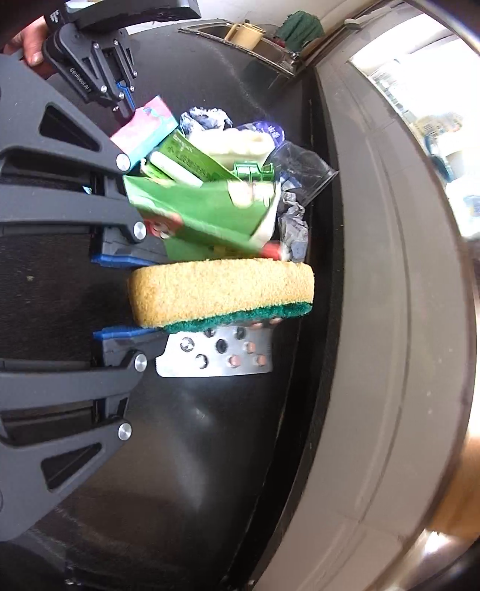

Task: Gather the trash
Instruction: 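Grasp the yellow-green sponge with right tool while left tool grasps the pink-blue wrapper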

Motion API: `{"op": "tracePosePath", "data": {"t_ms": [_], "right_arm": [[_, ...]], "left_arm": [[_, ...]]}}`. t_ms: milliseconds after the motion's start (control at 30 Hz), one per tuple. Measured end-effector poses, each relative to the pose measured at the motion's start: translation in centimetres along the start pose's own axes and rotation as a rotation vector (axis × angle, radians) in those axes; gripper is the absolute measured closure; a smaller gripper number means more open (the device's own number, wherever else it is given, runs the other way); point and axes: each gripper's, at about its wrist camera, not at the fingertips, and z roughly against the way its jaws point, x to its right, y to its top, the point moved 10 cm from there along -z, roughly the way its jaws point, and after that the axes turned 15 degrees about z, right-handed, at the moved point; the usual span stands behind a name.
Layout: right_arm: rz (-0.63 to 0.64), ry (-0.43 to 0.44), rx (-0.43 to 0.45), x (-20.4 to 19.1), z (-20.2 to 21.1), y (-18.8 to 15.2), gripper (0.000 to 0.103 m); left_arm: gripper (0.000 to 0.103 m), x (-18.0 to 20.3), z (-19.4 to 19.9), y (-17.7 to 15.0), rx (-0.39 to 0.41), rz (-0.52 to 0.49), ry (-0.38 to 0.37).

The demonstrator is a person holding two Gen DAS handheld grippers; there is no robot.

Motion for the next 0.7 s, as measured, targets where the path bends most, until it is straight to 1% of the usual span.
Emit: {"op": "tracePosePath", "data": {"t_ms": [167, 333, 400, 500, 567, 700], "right_arm": [[-0.043, -0.042, 0.039, 0.3, 3.7, -1.0, 0.079], [-0.079, -0.061, 0.097, -0.9, 8.1, -1.8, 0.079], [-0.095, -0.048, 0.112, -1.6, 9.7, -2.2, 0.079], [-0.099, -0.039, 0.139, -2.9, 12.3, -3.0, 0.079], [-0.064, -0.06, 0.122, -3.9, 12.2, -4.0, 0.079], [-0.075, -0.069, 0.068, -5.0, 8.6, -7.8, 0.079]], "left_arm": [[0.102, -0.6, 4.0, -0.4, 0.037, -0.048, 0.004], [0.102, -0.6, 7.2, -0.2, 0.071, -0.065, 0.002], [0.102, -0.5, 8.7, -0.6, 0.08, -0.073, 0.003], [0.102, -2.0, 10.4, -1.7, 0.091, -0.098, 0.002], [0.102, -2.8, 10.9, -2.5, 0.095, -0.111, 0.008], [0.102, -4.7, 11.1, -4.2, 0.07, -0.11, 0.012]]}}
